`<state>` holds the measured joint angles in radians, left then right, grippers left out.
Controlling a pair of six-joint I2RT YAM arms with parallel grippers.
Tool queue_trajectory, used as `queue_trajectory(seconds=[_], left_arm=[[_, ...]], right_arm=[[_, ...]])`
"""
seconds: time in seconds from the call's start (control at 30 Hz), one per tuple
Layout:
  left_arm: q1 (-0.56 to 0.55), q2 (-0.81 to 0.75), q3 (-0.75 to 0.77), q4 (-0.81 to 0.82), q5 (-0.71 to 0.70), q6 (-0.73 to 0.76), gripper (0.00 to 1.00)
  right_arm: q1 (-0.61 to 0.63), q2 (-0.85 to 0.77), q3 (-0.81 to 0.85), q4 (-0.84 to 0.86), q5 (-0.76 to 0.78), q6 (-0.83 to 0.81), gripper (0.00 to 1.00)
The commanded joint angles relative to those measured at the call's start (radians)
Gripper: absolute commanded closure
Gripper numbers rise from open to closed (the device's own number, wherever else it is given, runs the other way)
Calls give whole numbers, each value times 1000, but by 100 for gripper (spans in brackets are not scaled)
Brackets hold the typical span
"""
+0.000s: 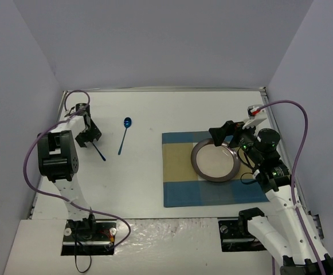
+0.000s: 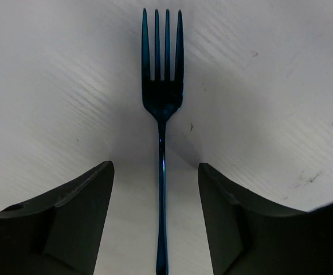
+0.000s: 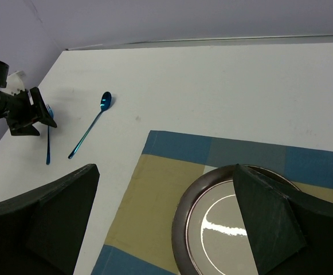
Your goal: Set the dinner table for one person
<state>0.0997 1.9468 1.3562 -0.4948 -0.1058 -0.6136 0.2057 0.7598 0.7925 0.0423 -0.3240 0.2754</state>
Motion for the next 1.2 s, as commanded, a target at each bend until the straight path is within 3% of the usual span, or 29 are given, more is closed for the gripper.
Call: queue_trajectory(seconds=[0.0,0.2,0.37,0.6,0.73,0.9,1.17], left_arm=[[21,0,32,60,8,-18,53],[26,25,16,68,27,-5,74],[26,14,-17,70,41,-7,99],[6,-111,-41,-11,50,9,100],[-112,-254,-36,-90,25,20,100],[-408,-352,-9,-179,-67,-55,100],[-827,-260,91,-173,-101,-278,100]], right_arm=[[17,-12,29,65,-23,-51,0],[17,-11,34,65,-24,-49,0],[17,-21,33,59,-24,-54,0],[17,-25,25,56,-23,-47,0],[17,-34,27,53,-14,-37,0],[17,-33,33,37,-15,-2,0],[18,-59,50,15,-30,21,0]])
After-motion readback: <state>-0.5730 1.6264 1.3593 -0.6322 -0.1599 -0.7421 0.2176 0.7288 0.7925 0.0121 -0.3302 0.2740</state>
